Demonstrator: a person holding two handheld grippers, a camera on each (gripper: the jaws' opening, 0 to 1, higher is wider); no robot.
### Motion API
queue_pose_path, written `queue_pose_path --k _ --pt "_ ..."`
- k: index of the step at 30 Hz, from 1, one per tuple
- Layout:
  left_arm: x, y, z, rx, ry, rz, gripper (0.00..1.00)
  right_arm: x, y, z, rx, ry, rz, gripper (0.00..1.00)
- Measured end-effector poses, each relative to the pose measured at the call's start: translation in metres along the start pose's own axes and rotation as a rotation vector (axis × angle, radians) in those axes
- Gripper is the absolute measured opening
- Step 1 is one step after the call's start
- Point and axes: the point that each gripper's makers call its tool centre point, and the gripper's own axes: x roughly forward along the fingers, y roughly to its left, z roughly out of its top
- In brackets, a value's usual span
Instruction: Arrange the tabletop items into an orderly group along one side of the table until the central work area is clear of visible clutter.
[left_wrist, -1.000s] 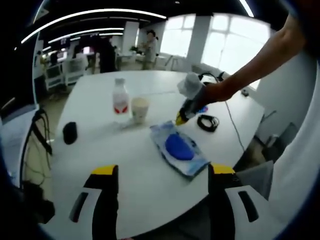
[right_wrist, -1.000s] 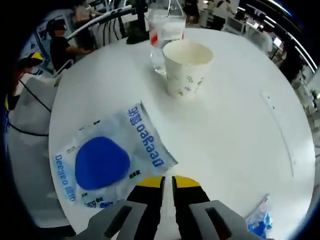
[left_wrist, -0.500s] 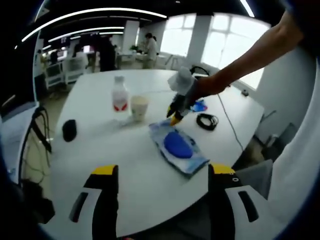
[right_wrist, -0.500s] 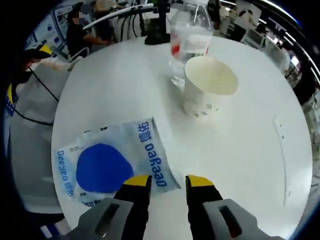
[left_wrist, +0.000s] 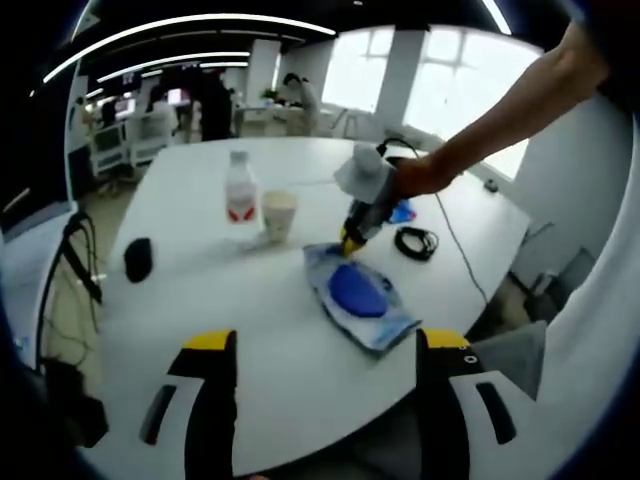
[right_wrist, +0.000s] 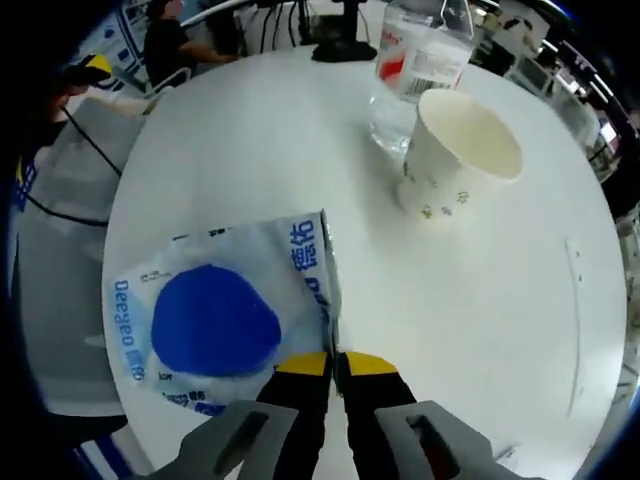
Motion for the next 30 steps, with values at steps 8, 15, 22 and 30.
queue_pose_path --k 8,15,22,30 --pt "0.003 -0.003 0.002 0.006 0.005 -0.008 0.73 -0.012 0.009 -0.012 0.134 -0.027 -0.005 0.0" --pt "0.007 -0.005 -0.002 0.01 0.007 -0.014 0.73 -0.014 0.008 -0.032 0.378 -0.096 0.0 0.0" --pt "0.01 -0.01 -0.003 0.019 0.013 -0.029 0.72 -0.021 0.027 -0.049 0.449 -0.122 -0.001 0.0" --pt "0.014 -0.016 -0.008 0.013 0.021 -0.041 0.72 -0.022 0.041 -0.055 0.58 -0.162 0.002 0.0"
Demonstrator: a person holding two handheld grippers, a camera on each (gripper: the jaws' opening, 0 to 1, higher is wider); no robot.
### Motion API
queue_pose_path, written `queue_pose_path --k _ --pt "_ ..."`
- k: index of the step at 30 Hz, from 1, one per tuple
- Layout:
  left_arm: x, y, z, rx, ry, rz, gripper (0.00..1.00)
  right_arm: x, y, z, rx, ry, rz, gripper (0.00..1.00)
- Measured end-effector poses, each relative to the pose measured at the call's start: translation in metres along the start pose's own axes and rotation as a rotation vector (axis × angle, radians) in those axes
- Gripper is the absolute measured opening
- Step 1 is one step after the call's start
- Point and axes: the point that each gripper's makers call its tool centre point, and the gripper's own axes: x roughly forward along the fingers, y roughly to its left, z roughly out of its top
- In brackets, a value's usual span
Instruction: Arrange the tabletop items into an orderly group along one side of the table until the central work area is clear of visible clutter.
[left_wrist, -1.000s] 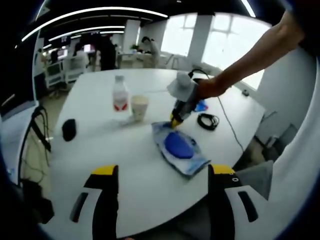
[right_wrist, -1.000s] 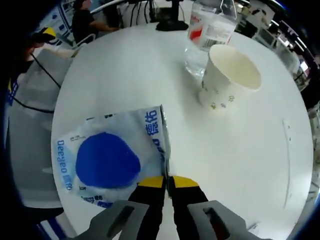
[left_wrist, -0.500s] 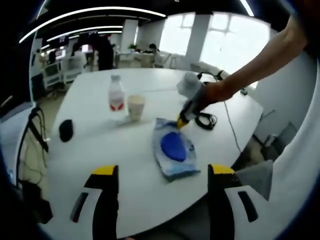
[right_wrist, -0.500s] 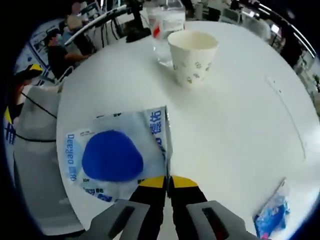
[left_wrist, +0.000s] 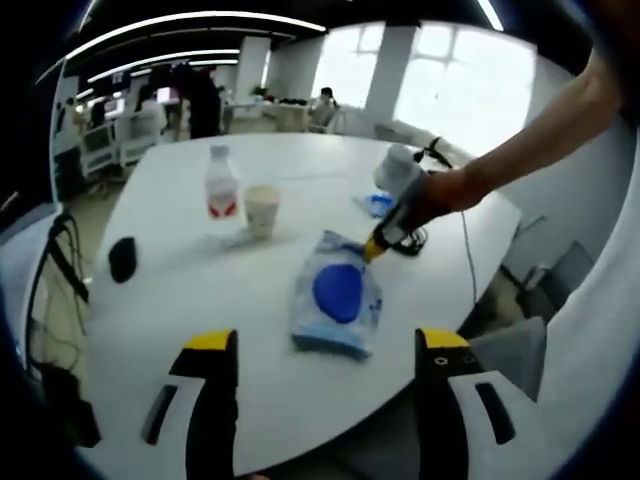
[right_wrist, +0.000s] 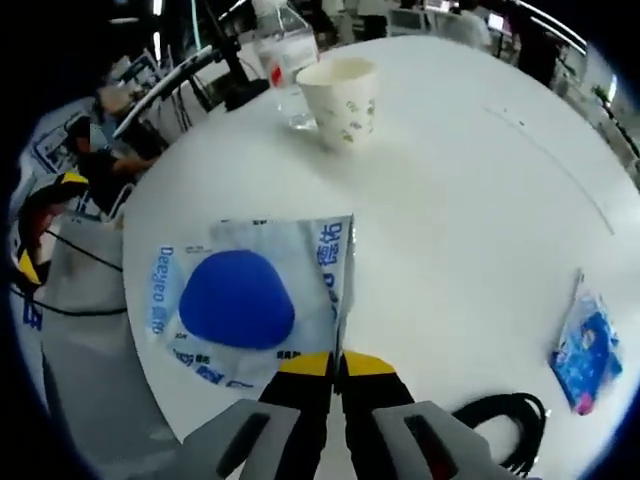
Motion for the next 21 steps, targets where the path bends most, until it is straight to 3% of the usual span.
queue_pose_path --k 5,21 --pt "0.003 -0.001 -0.006 -0.021 0.012 -0.003 0.71 -0.002 0.011 -0.013 0.168 -0.057 0.031 0.0" --pt "0.014 -0.014 -0.014 -0.005 0.033 -0.047 0.71 -0.008 0.047 -0.054 0.263 -0.109 0.06 0.0"
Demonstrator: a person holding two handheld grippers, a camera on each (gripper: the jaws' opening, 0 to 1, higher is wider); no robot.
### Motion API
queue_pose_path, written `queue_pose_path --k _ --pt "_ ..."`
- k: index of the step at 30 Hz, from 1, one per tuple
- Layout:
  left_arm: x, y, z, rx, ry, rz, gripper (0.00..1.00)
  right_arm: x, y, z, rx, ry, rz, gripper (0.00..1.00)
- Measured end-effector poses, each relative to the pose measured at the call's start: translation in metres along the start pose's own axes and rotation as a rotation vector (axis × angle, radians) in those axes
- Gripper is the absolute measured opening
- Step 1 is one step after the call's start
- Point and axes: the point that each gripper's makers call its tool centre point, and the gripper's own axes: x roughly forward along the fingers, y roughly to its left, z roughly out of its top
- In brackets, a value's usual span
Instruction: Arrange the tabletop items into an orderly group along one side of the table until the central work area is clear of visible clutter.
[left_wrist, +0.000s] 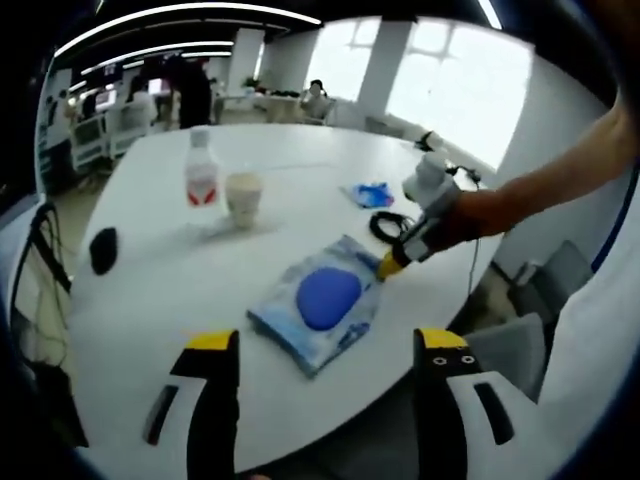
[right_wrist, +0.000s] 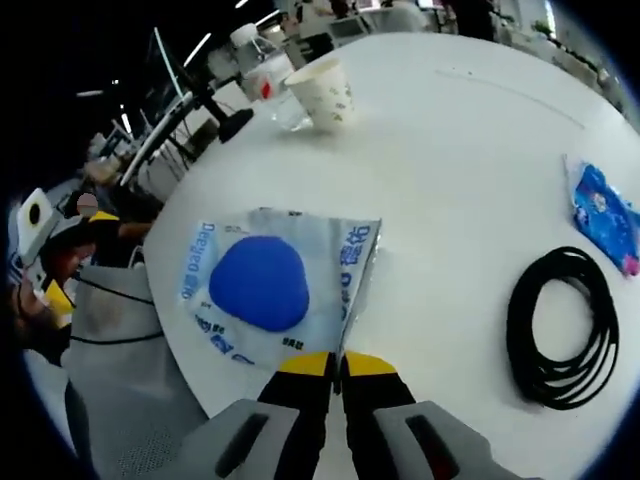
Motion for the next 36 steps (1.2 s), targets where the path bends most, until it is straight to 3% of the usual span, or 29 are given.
queue_pose_path --k 18,36 --pt "0.017 0.01 -0.014 -0.05 0.019 0.016 0.68 -0.003 0.017 -0.022 0.08 -0.037 0.021 0.01" --pt "0.037 0.021 -0.034 -0.126 0.035 0.016 0.65 -0.013 0.022 -0.025 0.058 -0.051 0.02 0.09"
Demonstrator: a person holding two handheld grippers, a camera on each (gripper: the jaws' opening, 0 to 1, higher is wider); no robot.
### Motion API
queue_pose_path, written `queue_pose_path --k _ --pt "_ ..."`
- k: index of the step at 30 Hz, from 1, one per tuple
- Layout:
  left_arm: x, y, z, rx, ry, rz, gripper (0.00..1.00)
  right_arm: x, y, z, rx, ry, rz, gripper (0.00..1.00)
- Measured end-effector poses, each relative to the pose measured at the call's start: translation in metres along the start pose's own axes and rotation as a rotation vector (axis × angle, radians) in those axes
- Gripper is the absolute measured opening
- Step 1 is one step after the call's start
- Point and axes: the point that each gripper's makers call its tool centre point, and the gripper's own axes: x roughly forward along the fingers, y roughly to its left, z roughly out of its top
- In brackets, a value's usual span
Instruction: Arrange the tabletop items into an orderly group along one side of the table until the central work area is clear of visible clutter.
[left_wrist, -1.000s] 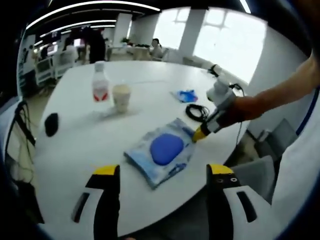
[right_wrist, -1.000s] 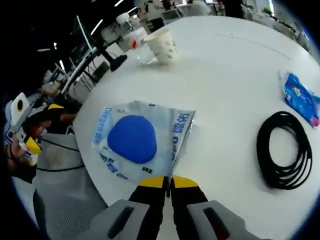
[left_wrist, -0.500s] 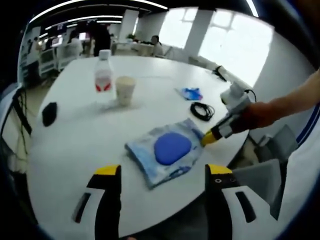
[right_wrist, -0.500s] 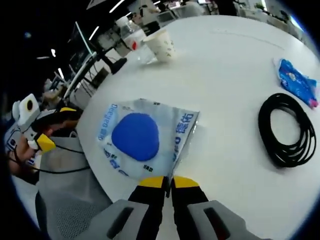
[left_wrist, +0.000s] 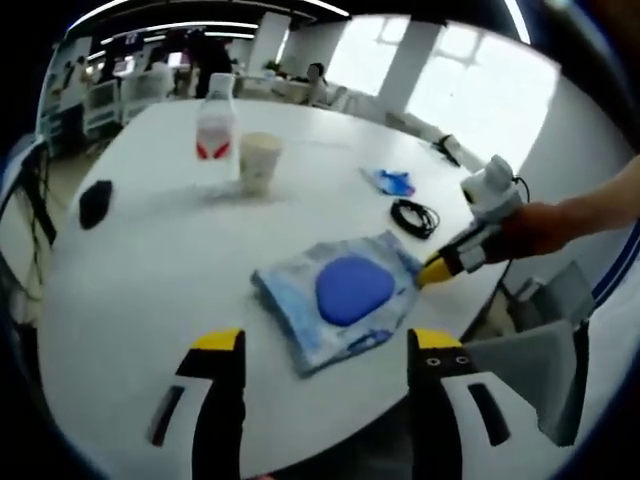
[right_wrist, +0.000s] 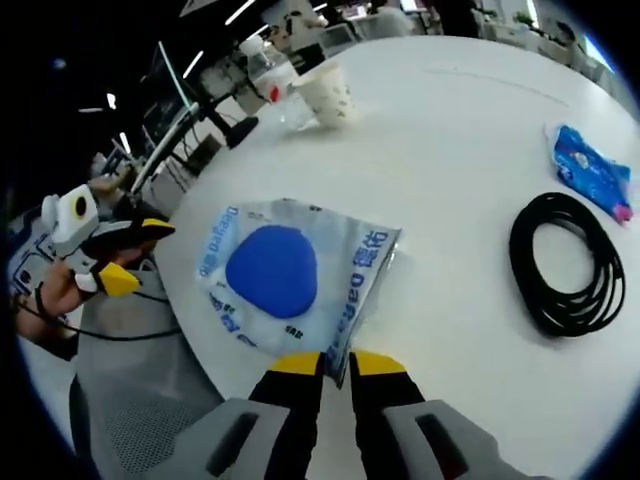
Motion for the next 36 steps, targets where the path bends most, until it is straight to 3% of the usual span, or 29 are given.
queue_pose_path --k 21,36 --pt "0.026 0.012 -0.023 -0.097 0.023 -0.007 0.56 0.002 0.004 0.001 0.04 -0.029 -0.002 0.18" --pt "0.035 -0.004 -0.028 -0.159 0.034 -0.027 0.5 0.013 0.004 0.008 0.069 -0.04 0.0 0.14"
